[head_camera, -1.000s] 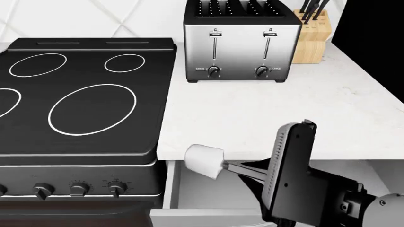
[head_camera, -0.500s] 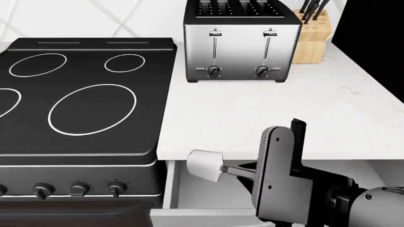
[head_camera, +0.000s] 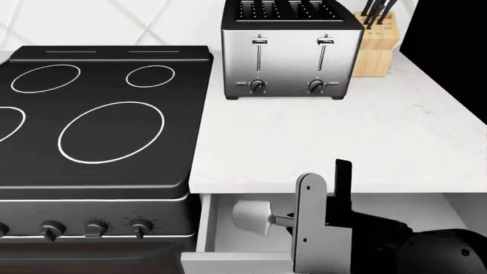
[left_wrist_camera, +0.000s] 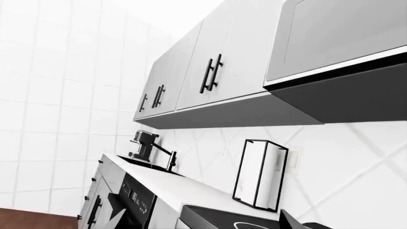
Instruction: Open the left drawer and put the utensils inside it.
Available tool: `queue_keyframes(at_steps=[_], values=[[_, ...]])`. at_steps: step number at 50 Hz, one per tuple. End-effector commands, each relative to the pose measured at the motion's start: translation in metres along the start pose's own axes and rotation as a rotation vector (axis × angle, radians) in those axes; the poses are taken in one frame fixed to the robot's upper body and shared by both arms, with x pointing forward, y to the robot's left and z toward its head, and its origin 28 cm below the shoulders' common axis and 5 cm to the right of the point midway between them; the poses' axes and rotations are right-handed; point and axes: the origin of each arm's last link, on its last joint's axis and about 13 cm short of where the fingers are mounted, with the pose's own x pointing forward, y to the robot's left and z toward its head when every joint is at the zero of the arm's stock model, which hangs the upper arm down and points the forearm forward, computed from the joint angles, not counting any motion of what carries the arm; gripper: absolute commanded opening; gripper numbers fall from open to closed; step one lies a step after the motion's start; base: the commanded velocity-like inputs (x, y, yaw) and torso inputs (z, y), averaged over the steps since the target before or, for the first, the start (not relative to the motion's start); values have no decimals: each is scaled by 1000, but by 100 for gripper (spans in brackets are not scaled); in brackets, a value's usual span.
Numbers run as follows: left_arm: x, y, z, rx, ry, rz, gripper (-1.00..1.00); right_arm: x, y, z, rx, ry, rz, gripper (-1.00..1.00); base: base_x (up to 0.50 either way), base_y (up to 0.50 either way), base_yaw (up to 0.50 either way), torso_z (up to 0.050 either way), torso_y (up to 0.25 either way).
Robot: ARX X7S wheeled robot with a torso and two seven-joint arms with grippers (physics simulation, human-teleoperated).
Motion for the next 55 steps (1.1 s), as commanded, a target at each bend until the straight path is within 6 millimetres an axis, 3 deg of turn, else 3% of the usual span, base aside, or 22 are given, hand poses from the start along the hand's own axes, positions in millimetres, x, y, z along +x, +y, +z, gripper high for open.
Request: queue_keyframes(at_steps=[1,54,55], values=[[0,0,-1,2,2,-1,100,6,0,0,-34,30,8,-100,0,0,0,0,0],[-1,-1,-3,6,14,-5,100,40,-5,-8,-47,126,59,-100,0,0,0,0,0],[-1,-1,-3,6,14,-5,100,40,-5,-8,-48,126,60,100,0,0,0,0,0]])
